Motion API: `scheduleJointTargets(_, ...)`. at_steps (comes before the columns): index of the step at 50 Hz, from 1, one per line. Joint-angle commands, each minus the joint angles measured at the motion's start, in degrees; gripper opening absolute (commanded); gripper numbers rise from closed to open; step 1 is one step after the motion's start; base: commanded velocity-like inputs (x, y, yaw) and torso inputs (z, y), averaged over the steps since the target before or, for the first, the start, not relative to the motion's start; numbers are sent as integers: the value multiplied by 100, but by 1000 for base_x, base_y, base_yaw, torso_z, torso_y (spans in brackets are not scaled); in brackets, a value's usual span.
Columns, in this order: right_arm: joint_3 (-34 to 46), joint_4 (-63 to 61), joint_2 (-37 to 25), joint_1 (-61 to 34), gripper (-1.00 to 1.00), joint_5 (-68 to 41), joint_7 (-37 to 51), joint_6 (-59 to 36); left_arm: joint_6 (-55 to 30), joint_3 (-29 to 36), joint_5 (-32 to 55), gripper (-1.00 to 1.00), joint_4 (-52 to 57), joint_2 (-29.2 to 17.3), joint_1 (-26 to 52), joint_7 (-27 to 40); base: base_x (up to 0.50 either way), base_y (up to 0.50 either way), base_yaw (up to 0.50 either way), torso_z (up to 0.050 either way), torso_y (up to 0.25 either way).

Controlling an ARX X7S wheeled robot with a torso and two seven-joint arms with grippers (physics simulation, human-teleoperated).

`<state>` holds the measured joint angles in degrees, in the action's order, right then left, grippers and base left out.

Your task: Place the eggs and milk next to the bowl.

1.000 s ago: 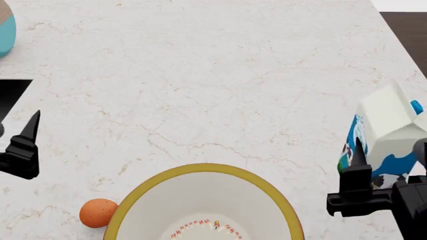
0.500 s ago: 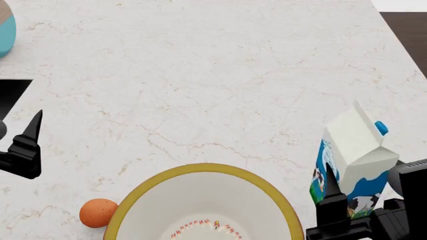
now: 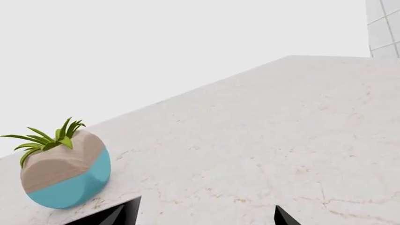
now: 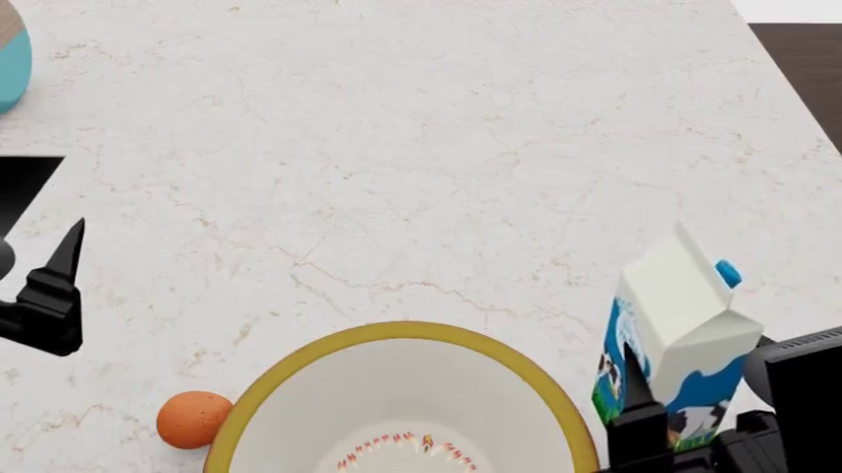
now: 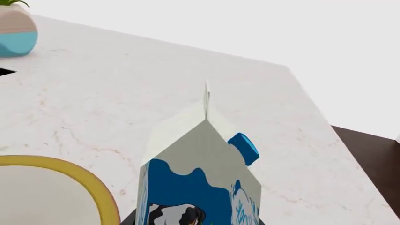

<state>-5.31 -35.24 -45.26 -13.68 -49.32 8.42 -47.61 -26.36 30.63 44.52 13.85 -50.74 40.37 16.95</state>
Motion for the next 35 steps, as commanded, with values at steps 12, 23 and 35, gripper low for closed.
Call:
scheduleJointTargets(12,-79,94,187,102,-100,358,-343,144,261,-243,-188,100,-195,118,-40,-79,0,0,0,0,1)
scheduleJointTargets(23,-47,180,228,209,-100,439,-387,264,300,-240,-215,100,-218,115,-71,-97,0,0,0,0,0)
scheduleJointTargets(35,-23,270,278,295,-100,497,-431,382,240,-239,-197,100,-170,109,-48,-71,0,0,0,0,1)
